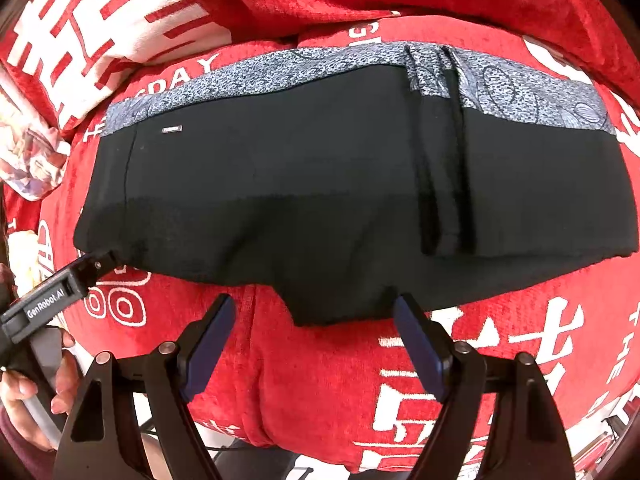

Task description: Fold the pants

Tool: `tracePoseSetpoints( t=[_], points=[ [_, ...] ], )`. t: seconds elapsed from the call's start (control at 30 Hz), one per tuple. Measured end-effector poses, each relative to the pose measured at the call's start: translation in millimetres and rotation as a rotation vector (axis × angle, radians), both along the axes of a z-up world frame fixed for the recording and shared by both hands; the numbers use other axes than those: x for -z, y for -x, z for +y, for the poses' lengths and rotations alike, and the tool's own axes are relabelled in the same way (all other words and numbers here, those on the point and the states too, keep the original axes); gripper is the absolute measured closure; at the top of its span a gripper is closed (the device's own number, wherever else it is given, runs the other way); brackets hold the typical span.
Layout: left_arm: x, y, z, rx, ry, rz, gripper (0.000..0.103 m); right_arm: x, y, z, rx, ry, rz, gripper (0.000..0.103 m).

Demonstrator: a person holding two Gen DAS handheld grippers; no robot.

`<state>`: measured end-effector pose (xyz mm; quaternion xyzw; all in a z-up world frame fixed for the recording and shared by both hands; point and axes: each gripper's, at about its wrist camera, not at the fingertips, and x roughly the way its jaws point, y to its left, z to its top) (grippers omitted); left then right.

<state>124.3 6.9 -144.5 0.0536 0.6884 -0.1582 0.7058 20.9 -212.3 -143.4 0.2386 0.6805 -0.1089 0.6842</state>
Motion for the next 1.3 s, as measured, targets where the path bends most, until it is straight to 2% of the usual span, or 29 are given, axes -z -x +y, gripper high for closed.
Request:
tracePoseSetpoints(
  t=[0.1,0.23,0.4,1.3],
  points=[
    [2,3,2,-0.01,0.011,0.006,0.002,2,-2,2,-0.002,-0.001,0.004,0.019],
    [6,2,5,-0.024,0.079,0.039,0.002,2,-4,5,-0.008,-0.002,0.008,0.019],
    [3,4,-2,0.02,0.105,0.047,0.002,3,-7,10,-0.022,-0.001,0.011,0.019],
    [6,3,-13,0.06,0.095,0.04,0.002,1,-13,13,-0.024,-0.004,0.007,0.019]
  ],
)
